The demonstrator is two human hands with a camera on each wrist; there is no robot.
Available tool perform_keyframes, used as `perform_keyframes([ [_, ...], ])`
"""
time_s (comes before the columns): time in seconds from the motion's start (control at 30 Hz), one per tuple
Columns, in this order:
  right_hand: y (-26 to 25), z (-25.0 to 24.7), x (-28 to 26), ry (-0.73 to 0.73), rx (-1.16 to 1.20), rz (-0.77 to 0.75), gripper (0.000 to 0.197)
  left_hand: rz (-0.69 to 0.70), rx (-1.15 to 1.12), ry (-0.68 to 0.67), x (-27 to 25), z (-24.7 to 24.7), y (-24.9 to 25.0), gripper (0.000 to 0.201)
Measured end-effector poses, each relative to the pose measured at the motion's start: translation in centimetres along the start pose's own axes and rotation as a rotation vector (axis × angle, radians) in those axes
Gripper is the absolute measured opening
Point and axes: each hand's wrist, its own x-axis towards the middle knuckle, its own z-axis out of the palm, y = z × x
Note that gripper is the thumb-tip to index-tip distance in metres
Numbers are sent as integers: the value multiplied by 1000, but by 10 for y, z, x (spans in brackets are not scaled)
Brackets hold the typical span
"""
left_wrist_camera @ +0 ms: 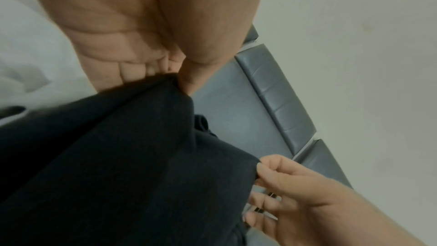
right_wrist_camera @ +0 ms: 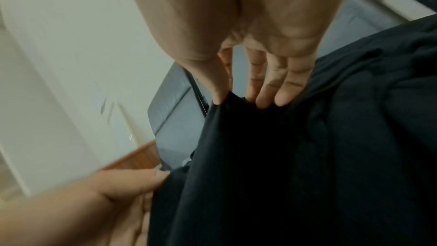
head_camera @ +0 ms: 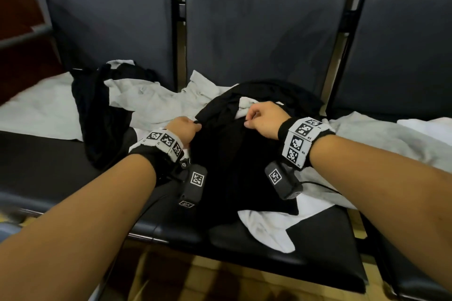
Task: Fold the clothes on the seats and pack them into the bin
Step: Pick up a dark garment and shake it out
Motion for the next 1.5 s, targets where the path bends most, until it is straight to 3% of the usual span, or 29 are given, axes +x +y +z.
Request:
perform_keyframes([
  [0.13,-27,-34,-15,122,310,11,24,68,-142,24,-26,-15,24,21],
  [0.27,-49,-62,-38,152,525,14,24,216,-317,28,-52,-32,49,9],
  [0.33,-53,-71,-52,137,468,-16,22,306,-377,-3,-71,-39,65,2],
  [0.43,-56,-79,-69,105,201,-122,13,453,-359,-100,-95,-46,81,9],
  [0.53,-73,-82,-86,-70,156,-273,70,548,-282,-256,-116,-51,90,11],
  [0.6,-86,-83,-95,-152,175,-363,75,573,-258,-336,-129,-52,98,13],
  [0.63,-91,-85,-96,-155,155,-387,63,575,-244,-344,-131,-51,99,12],
  [0.7,-99,-90,-99,-127,116,-382,21,562,-210,-314,-136,-51,99,16],
  [0.73,-102,-93,-99,-90,126,-387,7,545,-198,-291,-136,-51,98,27],
  [0.8,-108,-100,-99,-1,193,-394,7,523,-60,-253,-135,-49,95,51],
  [0.9,-124,-115,-104,60,296,-405,3,455,472,-283,-138,-38,92,47],
  [0.97,-132,-128,-104,98,364,-428,12,387,643,-231,-137,-30,87,47],
  [1.03,-135,-145,-102,155,485,-416,20,312,596,-196,-136,-24,82,39],
  [1.1,-131,-162,-102,202,601,-362,21,215,404,-214,-135,-23,79,26],
  [1.23,-108,-181,-96,172,461,-239,21,159,82,-218,-132,-42,89,8],
  [1.4,-99,-222,-87,144,378,-54,23,303,-89,-20,-130,-86,141,15],
  [1.5,-124,-260,-91,321,443,-167,26,563,-77,184,-146,-117,190,10],
])
